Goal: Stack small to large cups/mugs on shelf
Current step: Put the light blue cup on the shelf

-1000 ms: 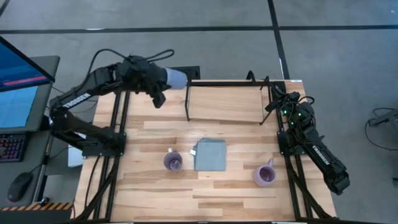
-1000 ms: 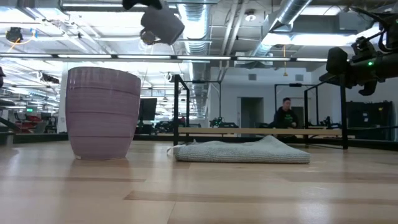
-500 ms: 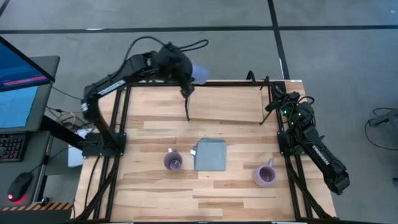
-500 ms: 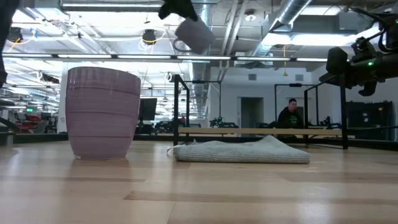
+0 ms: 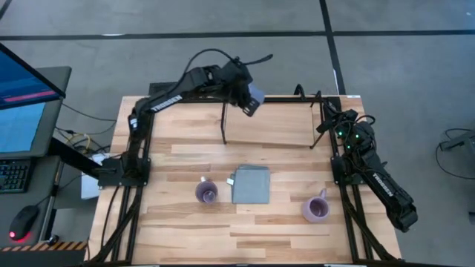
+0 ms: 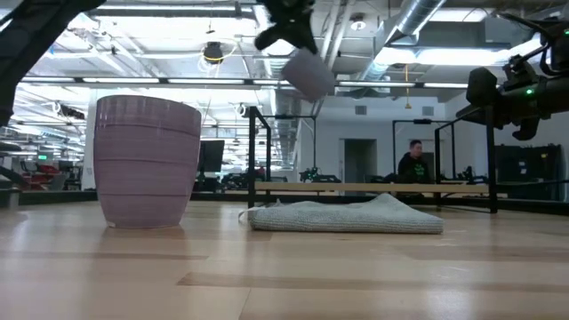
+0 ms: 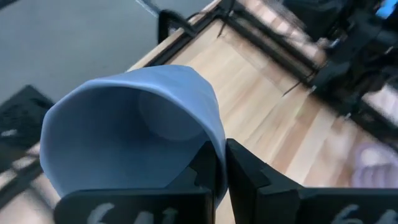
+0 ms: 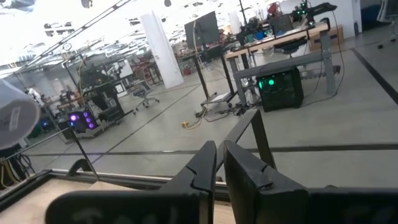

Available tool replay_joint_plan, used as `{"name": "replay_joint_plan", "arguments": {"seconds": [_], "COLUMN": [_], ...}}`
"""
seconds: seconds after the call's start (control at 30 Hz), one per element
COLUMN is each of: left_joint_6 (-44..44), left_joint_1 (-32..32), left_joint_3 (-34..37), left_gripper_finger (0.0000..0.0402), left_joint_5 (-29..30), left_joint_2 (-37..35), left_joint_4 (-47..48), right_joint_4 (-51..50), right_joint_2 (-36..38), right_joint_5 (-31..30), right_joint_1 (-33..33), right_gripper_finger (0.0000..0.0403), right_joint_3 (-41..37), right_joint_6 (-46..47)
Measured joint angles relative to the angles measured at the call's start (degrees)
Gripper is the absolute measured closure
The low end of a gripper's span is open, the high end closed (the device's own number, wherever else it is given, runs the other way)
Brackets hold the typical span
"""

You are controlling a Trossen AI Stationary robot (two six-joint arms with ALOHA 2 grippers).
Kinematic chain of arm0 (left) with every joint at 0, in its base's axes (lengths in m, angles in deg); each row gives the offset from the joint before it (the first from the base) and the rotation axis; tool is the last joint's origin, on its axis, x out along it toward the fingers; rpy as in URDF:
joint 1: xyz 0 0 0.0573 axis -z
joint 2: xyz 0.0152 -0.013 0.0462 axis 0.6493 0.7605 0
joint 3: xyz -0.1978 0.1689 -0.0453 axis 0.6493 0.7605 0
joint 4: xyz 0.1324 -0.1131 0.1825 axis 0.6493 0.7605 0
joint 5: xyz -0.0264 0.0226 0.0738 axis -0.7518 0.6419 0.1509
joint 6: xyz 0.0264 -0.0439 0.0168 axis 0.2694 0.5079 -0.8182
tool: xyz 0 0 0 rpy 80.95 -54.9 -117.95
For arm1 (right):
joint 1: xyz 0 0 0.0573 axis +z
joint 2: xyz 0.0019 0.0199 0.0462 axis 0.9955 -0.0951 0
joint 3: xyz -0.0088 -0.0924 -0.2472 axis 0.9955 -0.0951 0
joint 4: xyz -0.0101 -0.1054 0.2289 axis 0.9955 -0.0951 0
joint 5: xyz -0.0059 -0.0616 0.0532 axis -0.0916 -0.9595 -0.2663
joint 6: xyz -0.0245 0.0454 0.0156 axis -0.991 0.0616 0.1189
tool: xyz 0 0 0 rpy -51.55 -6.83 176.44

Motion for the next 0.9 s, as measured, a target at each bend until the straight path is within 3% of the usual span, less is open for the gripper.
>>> {"name": "replay_joint_plan", "arguments": {"seconds": [0.63,0.9], "left_joint_6": [18.58,22.24], "left_joint_1": [4.96,6.43], "left_joint_3": [0.04,-0.01], "left_gripper_finger": [0.0399,0.0399], "left_joint_5": [13.14,14.19], "left_joint_2": [0.88,2.16], "left_joint_4": [2.55,1.6], "right_joint_4": [0.12,0.14], "right_joint_2": [-0.15,-0.15], "right_joint_5": [0.04,0.07], "right_joint_1": [0.0,0.0], "right_gripper_finger": [0.0347,0.0347], "right_joint_3": [0.0,0.0], "right_joint_6": [0.04,0.06]}}
